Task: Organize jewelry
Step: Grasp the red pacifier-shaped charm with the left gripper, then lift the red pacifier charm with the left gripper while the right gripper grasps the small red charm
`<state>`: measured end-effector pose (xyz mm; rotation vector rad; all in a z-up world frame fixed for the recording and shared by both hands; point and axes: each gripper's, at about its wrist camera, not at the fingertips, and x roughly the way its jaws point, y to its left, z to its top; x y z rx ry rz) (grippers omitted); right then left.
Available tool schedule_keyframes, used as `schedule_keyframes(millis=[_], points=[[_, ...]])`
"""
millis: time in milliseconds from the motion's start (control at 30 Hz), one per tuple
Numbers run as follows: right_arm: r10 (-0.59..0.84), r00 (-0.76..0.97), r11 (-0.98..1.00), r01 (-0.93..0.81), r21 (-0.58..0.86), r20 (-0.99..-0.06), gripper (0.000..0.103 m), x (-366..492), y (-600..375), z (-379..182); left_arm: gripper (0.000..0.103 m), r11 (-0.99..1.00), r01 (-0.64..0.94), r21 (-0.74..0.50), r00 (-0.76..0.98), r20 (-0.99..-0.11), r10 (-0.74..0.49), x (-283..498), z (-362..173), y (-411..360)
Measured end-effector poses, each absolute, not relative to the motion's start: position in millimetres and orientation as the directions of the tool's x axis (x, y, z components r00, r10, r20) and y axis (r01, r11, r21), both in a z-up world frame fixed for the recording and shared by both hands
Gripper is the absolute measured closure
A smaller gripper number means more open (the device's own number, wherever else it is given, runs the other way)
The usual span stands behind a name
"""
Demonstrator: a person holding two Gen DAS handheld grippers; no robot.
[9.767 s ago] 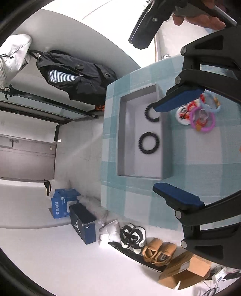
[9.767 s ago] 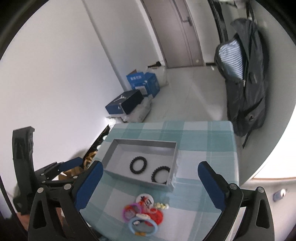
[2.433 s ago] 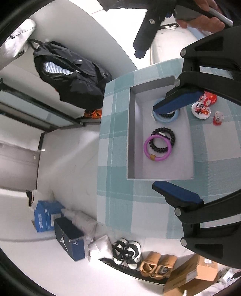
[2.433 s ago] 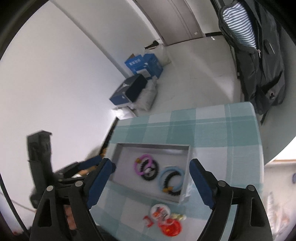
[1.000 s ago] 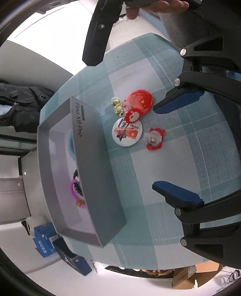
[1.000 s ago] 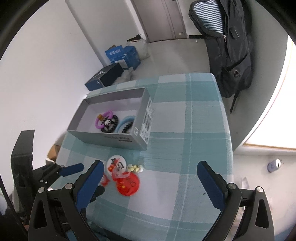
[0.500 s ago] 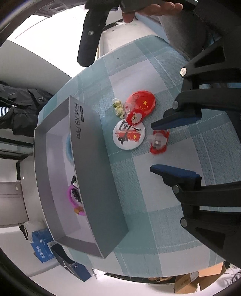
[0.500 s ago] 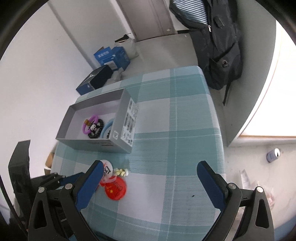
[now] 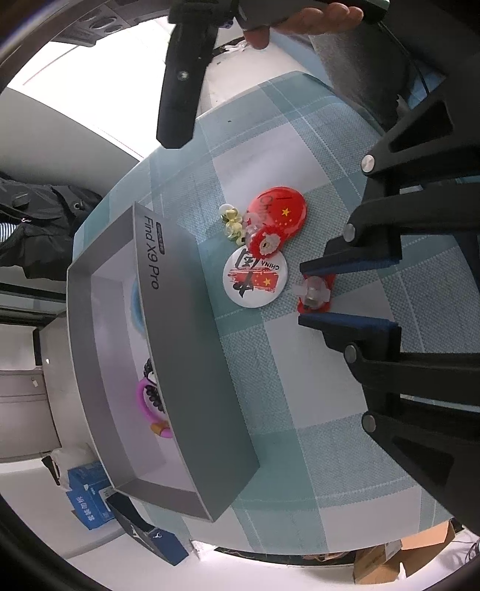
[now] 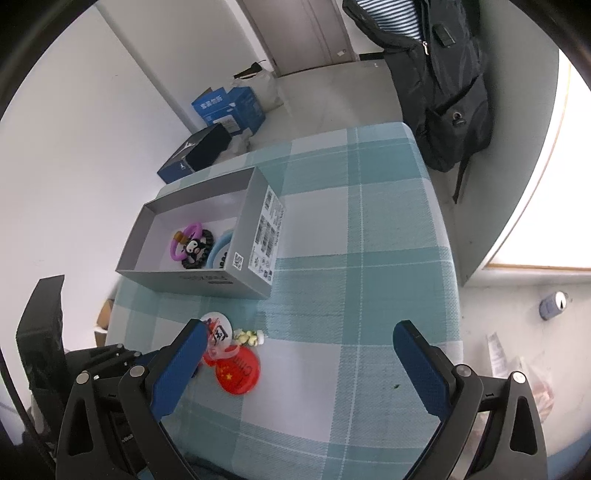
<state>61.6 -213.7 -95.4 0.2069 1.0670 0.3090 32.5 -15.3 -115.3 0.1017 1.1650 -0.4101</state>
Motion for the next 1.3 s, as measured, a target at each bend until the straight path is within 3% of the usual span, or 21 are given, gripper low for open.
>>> schedule_keyframes(millis=[200,600,700,1100,1200,1267,1300], points=[[0.376,0.405,0.926,-0.184,0.329,-0.833,0.003,60,-200,-102,0.089,0.929,0.331,-0.167,0.361,-0.887,-0.288,33,-99,-1],[0.382,0.334,0.906,-0.319,0.278,-0.862,0.024,48,-151,-117,0.089,0.941,0.243,-0.236,0.434,-0.841,-0.323,35,-67,30],[0.382,0.311,0.901,-0.334,0.276,-0.870,0.037,48,-144,-123,0.089,0.945,0.222,-0.240,0.443,-0.838,-0.317,39,-67,37],[0.346,0.311,0.907,-0.352,0.231,-0.885,0.052,55,-118,-127,0.089,0.947,0.201,-0.251,0.443,-0.839,-0.317,39,-67,50],[0.309,0.321,0.917,-0.351,0.190,-0.895,0.061,57,-112,-127,0.089,0.949,0.192,-0.251,0.443,-0.841,-0.312,40,-67,53],[0.288,0.326,0.920,-0.355,0.165,-0.900,0.074,59,-110,-127,0.089,0.949,0.186,-0.253,0.443,-0.841,-0.311,40,-68,55],[0.273,0.331,0.922,-0.357,0.148,-0.903,0.074,59,-109,-127,0.089,0.949,0.183,-0.255,0.441,-0.842,-0.311,41,-68,57]])
